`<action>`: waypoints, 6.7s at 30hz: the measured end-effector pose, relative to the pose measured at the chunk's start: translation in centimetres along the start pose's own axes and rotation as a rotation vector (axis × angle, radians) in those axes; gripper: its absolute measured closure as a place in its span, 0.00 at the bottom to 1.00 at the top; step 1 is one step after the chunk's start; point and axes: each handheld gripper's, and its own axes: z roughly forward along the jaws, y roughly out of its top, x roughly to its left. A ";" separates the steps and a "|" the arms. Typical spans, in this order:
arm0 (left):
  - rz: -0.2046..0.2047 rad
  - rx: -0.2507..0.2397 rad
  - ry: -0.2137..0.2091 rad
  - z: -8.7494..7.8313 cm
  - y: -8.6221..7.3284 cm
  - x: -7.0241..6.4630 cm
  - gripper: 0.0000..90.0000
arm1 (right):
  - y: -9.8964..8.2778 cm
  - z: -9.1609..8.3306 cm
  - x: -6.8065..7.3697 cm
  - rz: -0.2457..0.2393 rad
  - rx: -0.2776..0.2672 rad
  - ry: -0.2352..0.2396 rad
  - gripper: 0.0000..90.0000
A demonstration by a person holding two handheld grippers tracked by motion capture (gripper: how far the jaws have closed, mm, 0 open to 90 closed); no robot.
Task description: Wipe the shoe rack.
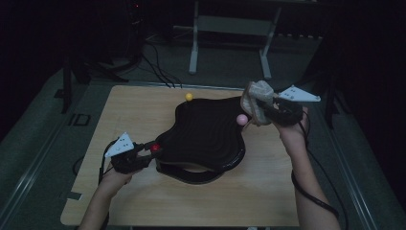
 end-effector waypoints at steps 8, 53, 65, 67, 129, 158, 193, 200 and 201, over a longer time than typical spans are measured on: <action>-0.001 0.000 -0.003 0.0 0.0 0.1 0.65 | -1.9 -0.9 -0.3 0.018 0.033 -0.037 0.74; -0.010 0.004 -0.002 0.1 0.0 0.0 0.65 | -3.2 -4.8 5.1 -0.028 -0.073 0.327 0.75; -0.004 0.011 0.004 0.1 0.1 -0.1 0.65 | -3.2 -4.9 5.6 -0.049 -0.049 0.320 0.75; -0.004 0.011 0.006 0.1 0.1 -0.1 0.65 | -3.3 -4.7 5.7 -0.059 -0.044 0.315 0.75; 0.010 0.023 0.020 0.1 0.1 -0.2 0.65 | -2.2 -11.8 8.4 -0.036 -0.131 0.499 0.74; 0.015 0.025 0.007 0.1 0.1 -0.1 0.65 | -3.4 -5.6 6.0 -0.083 0.039 0.270 0.75; 0.026 0.036 0.014 0.2 0.1 -0.1 0.65 | -4.6 -3.8 5.7 -0.063 0.086 0.293 0.75; 0.027 0.036 0.021 0.2 0.1 -0.2 0.65 | -3.3 -7.4 6.1 -0.055 -0.011 0.369 0.75; 0.026 0.036 0.019 0.2 0.1 -0.2 0.65 | -3.3 -7.6 6.3 -0.060 -0.016 0.373 0.75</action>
